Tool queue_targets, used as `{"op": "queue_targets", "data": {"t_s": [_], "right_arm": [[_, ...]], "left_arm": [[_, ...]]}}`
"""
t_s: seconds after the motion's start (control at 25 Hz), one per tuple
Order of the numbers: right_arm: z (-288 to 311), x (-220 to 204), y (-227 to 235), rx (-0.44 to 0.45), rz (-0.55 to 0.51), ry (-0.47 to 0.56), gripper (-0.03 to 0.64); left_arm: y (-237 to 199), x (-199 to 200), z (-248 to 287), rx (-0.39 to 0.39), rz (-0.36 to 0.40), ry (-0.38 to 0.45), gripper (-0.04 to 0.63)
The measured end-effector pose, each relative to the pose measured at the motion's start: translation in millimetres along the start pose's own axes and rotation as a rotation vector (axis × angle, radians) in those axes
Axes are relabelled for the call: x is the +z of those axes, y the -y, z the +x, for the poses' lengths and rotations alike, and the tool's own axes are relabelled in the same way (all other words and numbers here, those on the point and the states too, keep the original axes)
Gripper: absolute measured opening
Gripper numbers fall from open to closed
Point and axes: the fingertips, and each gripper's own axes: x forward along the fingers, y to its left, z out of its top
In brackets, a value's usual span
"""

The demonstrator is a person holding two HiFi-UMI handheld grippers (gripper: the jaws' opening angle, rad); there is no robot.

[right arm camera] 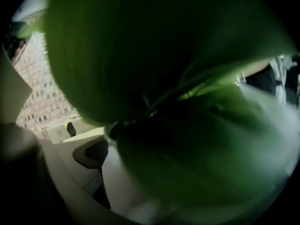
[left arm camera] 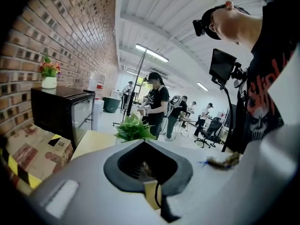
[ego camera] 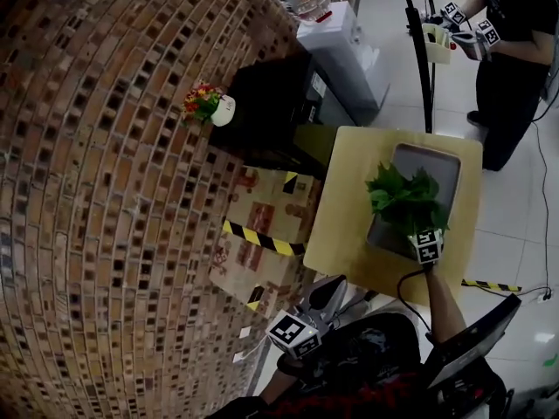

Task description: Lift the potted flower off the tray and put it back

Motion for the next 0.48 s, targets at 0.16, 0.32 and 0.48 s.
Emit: {"op": "queue_targets", "data": {"t_s": [0.16,0.32,0.48], "right_arm": [[-29.5,-13.2,-8.4,-0.022,0.062,0.031,0.560],[-88.6,-25.7,-21.0,-0.111,0.209,0.052,0.461],[-147.2,-7.9,-70.1,-0.107,0.323,0.179,0.142]], "left_arm": [[4.5,-16.8,-4.0,-0.052,0.007,0.005,0.003],[17.2,-21.5,-16.3,-0.157,0.002,0.009,0.003],[21.9,-28.4,-50.3,-0.292,0.051,0.044,0.003]]}}
